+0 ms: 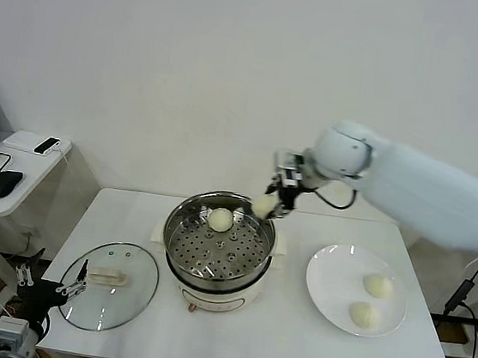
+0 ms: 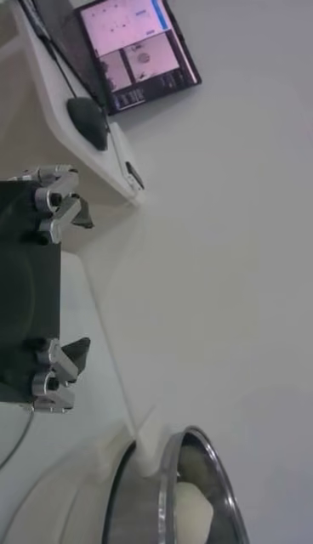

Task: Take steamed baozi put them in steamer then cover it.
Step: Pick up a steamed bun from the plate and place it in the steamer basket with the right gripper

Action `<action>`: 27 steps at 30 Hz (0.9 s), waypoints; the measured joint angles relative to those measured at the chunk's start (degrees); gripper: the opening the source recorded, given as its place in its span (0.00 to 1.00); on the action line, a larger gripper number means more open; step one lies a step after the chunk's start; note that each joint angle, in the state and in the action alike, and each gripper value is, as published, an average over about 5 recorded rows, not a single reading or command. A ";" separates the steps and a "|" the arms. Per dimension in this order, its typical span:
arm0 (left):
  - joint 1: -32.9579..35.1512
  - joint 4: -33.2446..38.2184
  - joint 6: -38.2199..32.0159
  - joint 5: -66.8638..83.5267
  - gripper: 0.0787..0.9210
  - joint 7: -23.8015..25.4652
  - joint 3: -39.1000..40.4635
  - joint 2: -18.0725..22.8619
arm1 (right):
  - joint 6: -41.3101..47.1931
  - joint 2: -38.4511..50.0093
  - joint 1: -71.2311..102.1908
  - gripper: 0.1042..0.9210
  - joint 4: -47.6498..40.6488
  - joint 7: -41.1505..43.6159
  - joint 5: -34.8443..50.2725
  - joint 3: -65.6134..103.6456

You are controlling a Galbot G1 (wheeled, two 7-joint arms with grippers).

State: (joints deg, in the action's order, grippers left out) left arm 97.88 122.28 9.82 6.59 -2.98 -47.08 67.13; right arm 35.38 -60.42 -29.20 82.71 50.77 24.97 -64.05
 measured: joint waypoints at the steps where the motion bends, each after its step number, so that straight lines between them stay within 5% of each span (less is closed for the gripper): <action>1: 0.05 0.03 -0.02 0.02 0.88 0.00 -0.10 0.02 | 0.56 -1.19 0.34 0.62 -0.45 -0.48 0.64 -0.25; 27: -0.45 0.33 -0.13 0.08 0.88 0.00 -0.80 0.81 | 5.63 -18.78 8.34 0.64 -14.66 -6.81 2.68 -1.47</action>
State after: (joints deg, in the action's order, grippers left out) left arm 97.43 122.62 9.69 6.68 -2.98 -47.88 67.94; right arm 41.02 -79.20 -20.87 68.05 43.95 27.65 -65.52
